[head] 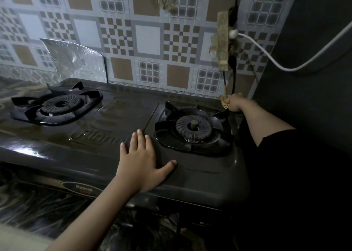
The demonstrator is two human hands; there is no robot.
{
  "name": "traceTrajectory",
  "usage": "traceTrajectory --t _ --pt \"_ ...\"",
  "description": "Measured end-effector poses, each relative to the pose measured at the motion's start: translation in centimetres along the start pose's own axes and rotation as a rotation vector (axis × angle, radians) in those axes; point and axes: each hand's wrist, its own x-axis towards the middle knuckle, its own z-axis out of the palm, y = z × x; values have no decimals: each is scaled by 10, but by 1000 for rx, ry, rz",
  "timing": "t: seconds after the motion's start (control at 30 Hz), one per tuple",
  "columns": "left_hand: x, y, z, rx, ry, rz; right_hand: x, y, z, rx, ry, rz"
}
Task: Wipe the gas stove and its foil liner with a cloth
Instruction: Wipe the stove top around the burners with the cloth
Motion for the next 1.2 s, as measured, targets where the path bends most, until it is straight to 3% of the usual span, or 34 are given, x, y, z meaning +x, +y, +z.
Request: traceTrajectory --t 0.37,1.07,1.2 --pt "-3 1 -3 -25 -10 26 -59 6 28 255 68 40" --pt "-5 -2 -9 -80 -46 82 -256 -44 53 120 45 135" --pt "-8 -3 -12 -86 -63 86 -281 -68 60 47 47 65"
